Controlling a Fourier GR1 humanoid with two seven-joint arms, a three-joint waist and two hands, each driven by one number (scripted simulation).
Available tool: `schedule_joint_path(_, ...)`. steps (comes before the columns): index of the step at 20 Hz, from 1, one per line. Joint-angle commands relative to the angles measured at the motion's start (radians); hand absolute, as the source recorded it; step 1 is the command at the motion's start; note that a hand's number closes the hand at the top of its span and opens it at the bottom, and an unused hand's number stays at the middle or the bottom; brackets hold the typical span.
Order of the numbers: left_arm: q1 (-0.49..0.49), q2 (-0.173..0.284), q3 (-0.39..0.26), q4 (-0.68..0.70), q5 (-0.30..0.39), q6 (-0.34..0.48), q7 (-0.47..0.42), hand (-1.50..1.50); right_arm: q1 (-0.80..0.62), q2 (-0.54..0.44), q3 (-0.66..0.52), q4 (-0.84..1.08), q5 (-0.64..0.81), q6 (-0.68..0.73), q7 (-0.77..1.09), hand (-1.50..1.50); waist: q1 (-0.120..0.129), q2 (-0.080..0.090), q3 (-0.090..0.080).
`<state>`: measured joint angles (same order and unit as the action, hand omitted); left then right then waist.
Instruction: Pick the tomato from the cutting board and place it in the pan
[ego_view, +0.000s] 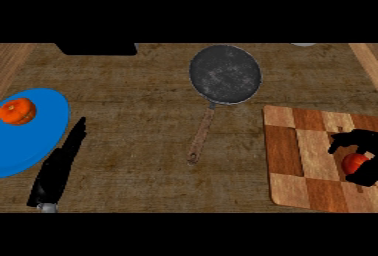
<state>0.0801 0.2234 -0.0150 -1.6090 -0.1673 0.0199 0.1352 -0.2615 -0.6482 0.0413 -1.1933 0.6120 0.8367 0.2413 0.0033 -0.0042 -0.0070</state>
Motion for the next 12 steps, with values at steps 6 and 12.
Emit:
schedule_joint_path(6,-0.030,-0.019,0.013,0.012,-0.016,0.001,0.018,0.00,0.017,0.026,-0.067,0.071,-0.039,0.026,-0.085,1.50,0.001,0.005,0.007)
schedule_joint_path(12,-0.017,-0.022,-0.008,-0.003,-0.020,-0.018,0.018,0.00,-0.125,0.208,-0.175,0.110,0.046,-0.251,0.311,1.50,0.015,0.006,0.007)
